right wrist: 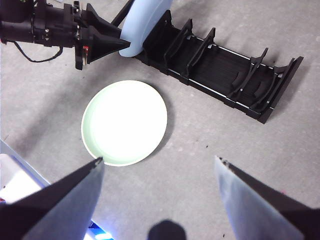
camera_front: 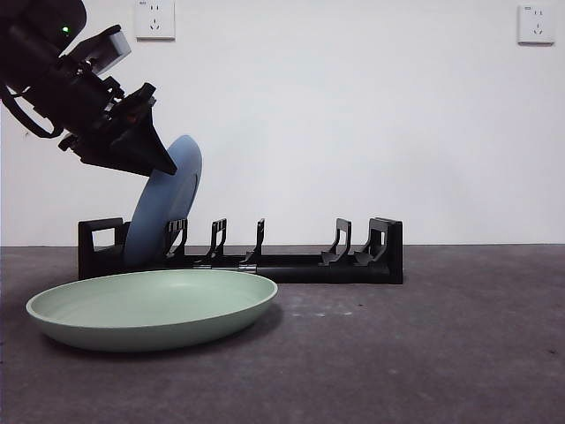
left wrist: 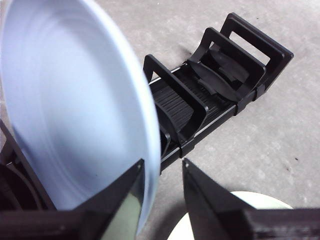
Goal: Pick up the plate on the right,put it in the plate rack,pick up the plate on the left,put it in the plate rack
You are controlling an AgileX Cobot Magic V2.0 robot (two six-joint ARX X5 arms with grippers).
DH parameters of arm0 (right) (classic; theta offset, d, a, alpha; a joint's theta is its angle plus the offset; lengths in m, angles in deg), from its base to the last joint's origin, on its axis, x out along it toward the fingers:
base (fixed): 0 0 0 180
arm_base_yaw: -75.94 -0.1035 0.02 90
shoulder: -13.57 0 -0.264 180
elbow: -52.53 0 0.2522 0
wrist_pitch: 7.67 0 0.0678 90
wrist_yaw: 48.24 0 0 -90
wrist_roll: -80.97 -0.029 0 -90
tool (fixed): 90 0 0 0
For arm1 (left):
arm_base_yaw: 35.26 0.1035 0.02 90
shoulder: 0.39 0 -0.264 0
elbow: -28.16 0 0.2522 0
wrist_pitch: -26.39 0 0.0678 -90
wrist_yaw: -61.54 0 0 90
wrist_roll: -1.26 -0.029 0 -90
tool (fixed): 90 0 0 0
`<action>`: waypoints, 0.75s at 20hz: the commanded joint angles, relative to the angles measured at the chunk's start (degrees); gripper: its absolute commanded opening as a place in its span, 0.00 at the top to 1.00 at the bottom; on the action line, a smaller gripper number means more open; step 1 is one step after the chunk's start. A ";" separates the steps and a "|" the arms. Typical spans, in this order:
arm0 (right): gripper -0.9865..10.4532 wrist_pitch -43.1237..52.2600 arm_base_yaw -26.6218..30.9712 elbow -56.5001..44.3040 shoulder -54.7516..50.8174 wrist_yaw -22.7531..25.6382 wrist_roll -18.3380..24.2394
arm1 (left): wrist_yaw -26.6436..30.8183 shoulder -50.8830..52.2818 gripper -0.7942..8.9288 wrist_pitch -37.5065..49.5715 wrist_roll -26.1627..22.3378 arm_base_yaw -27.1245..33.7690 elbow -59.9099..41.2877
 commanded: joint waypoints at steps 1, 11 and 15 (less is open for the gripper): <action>0.58 -0.85 -0.09 -0.59 0.02 0.94 0.61 | -0.85 0.15 0.78 -0.07 -0.59 0.09 0.00; 0.58 0.39 -0.09 -0.59 0.02 2.14 0.77 | -1.95 10.60 0.78 -3.45 -0.46 0.09 0.00; 0.58 0.57 -0.09 -0.59 0.42 2.10 0.31 | -1.95 19.41 0.69 -7.45 -0.96 0.07 0.00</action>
